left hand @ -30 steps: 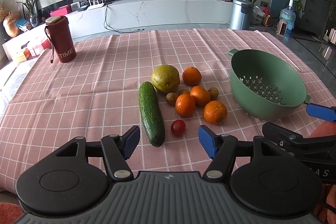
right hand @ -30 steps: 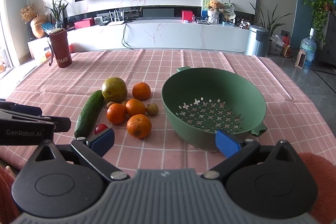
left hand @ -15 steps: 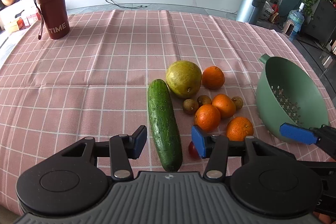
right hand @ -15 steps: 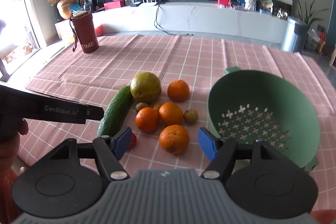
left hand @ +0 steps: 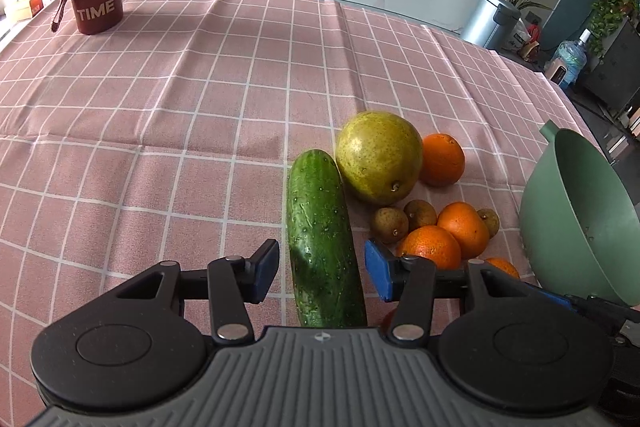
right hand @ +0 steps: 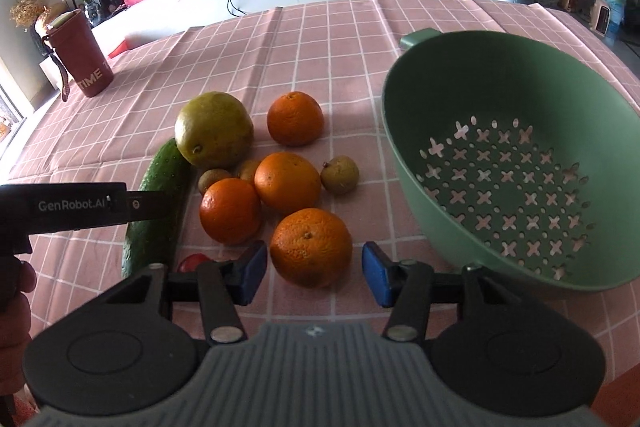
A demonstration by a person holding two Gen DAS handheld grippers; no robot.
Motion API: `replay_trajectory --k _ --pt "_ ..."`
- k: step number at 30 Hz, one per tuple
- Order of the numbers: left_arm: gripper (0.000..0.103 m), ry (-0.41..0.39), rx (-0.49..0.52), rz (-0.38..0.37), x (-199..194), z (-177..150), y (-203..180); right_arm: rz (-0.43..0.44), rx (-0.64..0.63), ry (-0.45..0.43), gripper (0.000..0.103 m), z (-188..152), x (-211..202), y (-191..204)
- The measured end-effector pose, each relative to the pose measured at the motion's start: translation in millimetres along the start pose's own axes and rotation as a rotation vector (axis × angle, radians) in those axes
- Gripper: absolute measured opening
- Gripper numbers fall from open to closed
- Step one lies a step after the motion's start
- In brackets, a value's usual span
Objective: Organize fruits
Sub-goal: 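Grasp the large orange with the right tool while the left tool grasps the cucumber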
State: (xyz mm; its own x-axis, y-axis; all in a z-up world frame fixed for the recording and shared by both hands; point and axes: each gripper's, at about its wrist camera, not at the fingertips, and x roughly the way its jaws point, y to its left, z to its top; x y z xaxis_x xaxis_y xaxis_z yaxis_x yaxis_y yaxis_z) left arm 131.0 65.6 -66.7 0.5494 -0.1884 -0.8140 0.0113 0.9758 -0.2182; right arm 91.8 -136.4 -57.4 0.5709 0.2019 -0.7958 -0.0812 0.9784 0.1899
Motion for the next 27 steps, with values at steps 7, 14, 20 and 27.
replay_trajectory --k 7,14,20,27 --pt "0.055 0.014 -0.019 0.0 7 3 3 0.006 -0.004 -0.001 0.046 0 8 3" --pt "0.043 0.008 -0.037 -0.02 5 1 2 0.011 -0.001 -0.001 0.044 -1 4 -1" --pt "0.042 0.007 -0.064 0.0 -4 -5 4 0.032 -0.006 -0.022 0.044 -2 -4 0" --pt "0.041 -0.054 -0.075 -0.012 -42 -15 1 0.089 -0.03 -0.055 0.043 -5 -27 1"
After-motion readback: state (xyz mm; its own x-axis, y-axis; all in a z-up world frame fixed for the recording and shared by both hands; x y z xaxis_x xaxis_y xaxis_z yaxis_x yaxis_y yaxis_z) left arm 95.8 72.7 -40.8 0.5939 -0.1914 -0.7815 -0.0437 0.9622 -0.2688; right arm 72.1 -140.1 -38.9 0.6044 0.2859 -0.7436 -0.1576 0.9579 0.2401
